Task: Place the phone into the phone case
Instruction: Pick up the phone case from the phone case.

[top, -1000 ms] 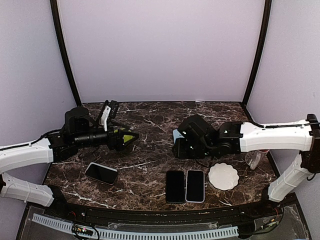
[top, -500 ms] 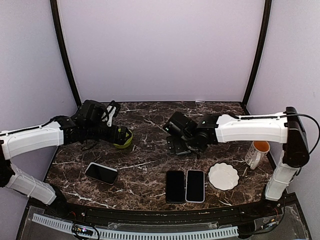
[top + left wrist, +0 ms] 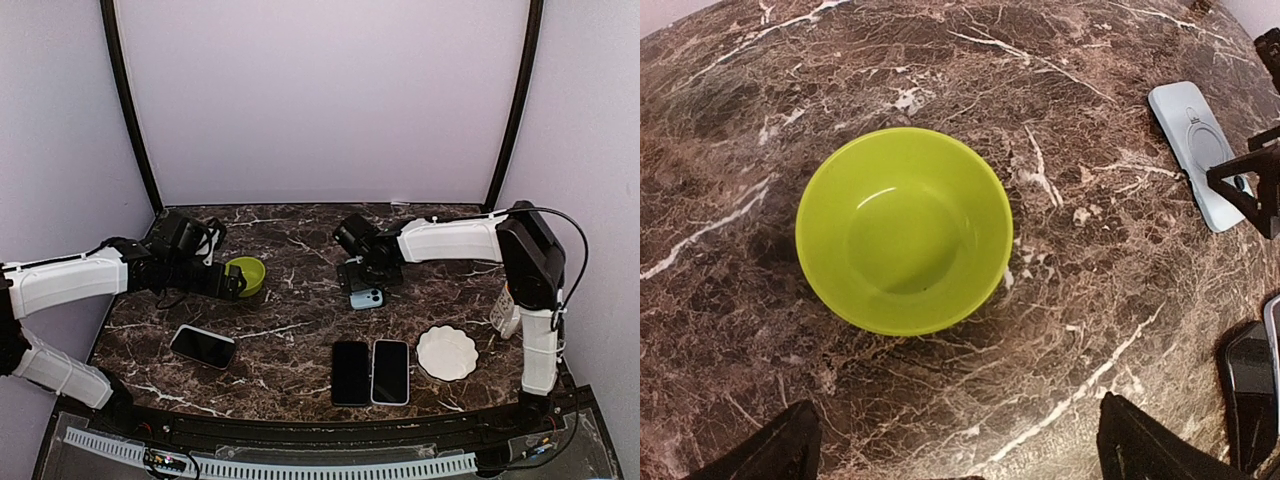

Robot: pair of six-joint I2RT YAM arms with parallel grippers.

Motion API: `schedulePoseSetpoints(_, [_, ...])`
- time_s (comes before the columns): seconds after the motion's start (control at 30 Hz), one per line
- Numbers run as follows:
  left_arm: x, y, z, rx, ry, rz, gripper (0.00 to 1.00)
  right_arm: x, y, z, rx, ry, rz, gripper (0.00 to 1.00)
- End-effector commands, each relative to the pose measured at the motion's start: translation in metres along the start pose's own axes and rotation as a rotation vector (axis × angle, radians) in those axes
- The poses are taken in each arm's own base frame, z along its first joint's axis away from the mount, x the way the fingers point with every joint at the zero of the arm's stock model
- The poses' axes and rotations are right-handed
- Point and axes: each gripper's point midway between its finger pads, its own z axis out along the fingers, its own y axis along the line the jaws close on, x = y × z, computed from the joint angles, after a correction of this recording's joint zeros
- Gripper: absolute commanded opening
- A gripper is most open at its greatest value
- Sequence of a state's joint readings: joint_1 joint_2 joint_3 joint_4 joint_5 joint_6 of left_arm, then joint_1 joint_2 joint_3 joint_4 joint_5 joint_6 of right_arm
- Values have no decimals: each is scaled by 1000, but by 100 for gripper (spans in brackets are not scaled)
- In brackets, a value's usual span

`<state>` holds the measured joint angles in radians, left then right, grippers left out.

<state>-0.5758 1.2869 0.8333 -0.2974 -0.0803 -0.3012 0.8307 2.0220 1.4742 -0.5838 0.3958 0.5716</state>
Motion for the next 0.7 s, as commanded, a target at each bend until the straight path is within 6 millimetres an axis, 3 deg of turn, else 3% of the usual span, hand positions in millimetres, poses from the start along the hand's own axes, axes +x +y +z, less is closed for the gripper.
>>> schedulePoseSetpoints(0.0, [-14, 4, -1, -33, -16, 48, 99, -26, 17, 10, -34, -34, 12, 98])
schedulePoseSetpoints(0.3, [-8, 6, 10, -24, -3, 71, 99, -9, 13, 46, 56, 46, -8, 94])
schedulePoseSetpoints(0.43, [-7, 5, 12, -12, 2, 73, 99, -8, 10, 42, 62, 42, -3, 86])
schedulePoseSetpoints(0.67, [-9, 2, 14, 10, -3, 78, 99, -16, -9, 25, 154, 3, 2, 99])
